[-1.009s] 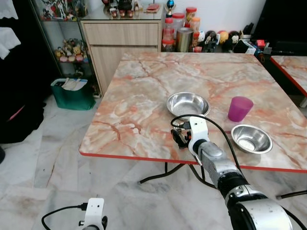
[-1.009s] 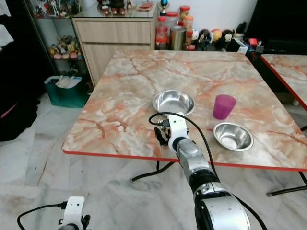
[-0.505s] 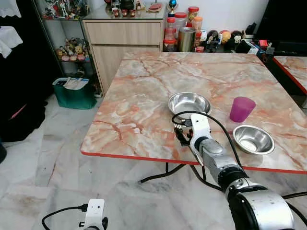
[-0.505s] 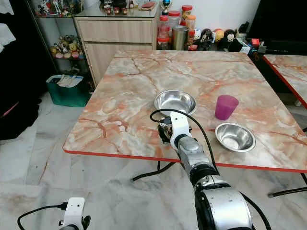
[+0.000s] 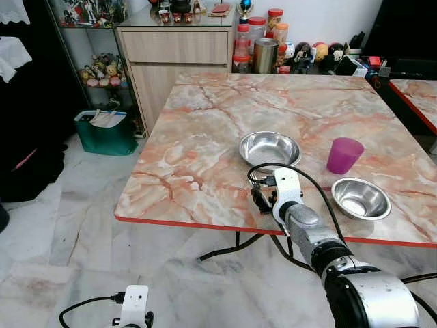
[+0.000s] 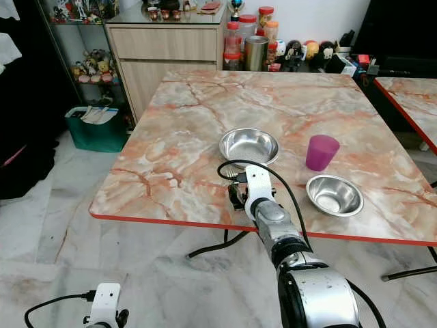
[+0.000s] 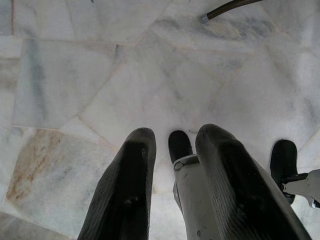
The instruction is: Setting the table
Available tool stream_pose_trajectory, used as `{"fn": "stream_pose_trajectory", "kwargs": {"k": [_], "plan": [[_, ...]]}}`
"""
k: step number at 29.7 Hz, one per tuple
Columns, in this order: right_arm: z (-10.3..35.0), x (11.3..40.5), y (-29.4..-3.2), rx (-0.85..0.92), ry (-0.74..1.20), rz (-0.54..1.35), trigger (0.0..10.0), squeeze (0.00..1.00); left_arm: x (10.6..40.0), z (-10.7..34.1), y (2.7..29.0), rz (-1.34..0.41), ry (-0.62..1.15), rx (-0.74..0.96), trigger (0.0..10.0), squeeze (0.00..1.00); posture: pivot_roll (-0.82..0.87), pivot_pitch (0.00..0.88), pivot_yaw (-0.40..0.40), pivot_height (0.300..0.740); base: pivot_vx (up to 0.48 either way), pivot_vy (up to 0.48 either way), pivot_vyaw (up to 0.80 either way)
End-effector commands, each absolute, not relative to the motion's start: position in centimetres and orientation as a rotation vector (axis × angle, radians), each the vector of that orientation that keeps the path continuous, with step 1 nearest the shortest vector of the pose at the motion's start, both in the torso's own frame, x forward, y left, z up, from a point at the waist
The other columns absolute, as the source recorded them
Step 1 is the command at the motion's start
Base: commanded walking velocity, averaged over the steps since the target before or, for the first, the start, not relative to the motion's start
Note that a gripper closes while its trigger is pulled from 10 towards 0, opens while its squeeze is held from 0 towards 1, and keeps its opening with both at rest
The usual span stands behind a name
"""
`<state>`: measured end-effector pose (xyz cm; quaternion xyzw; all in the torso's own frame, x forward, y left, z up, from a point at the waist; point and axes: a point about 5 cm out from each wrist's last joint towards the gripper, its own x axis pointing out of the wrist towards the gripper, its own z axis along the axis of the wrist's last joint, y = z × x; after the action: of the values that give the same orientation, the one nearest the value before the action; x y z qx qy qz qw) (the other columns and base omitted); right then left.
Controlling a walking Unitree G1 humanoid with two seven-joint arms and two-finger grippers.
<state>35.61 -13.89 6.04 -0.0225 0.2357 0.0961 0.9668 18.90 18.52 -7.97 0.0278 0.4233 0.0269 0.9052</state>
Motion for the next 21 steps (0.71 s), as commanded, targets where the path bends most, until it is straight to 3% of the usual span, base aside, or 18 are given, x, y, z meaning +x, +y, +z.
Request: {"fn": "stream_pose_trajectory", "kwargs": {"k": [1, 8, 9, 10, 11, 21], "plan": [[5.4, 35.2, -13.7, -0.027, 0.505, 0.197, 10.0, 0.0, 19.18, -7.86, 18.44, 0.045, 0.875, 0.061, 10.0, 0.0, 0.02, 0.0, 0.01, 0.74, 0.0, 0.0, 0.0], [4.99, 34.89, -13.35, -0.025, 0.516, 0.212, 10.0, 0.0, 19.36, -7.78, 18.44, 0.04, 0.874, 0.062, 10.0, 0.0, 0.02, 0.0, 0.01, 0.74, 0.0, 0.0, 0.0], [4.97, 34.87, -13.33, -0.024, 0.516, 0.213, 3.7, 0.0, 19.36, -7.78, 18.43, 0.04, 0.875, 0.061, 10.0, 0.0, 0.02, 0.0, 0.01, 0.74, 0.0, 0.0, 0.0], [4.96, 34.86, -13.3, -0.023, 0.515, 0.215, 0.7, 0.0, 19.35, -7.79, 18.42, 0.039, 0.876, 0.06, 10.0, 0.0, 0.02, 0.0, 0.01, 0.74, 0.0, 0.0, 0.0], [4.95, 34.85, -13.27, -0.022, 0.515, 0.216, 0.0, 0.0, 19.28, -7.83, 18.38, 0.037, 0.879, 0.059, 10.0, 0.0, 0.02, 0.0, 0.009, 0.74, 0.0, 0.0, 0.0], [5.05, 34.92, -13.33, -0.024, 0.51, 0.218, 0.0, 0.0, 19.12, -7.96, 18.18, 0.027, 0.89, 0.049, 10.0, 0.0, 0.02, 0.0, 0.008, 0.74, 0.0, 0.0, 0.0]]}}
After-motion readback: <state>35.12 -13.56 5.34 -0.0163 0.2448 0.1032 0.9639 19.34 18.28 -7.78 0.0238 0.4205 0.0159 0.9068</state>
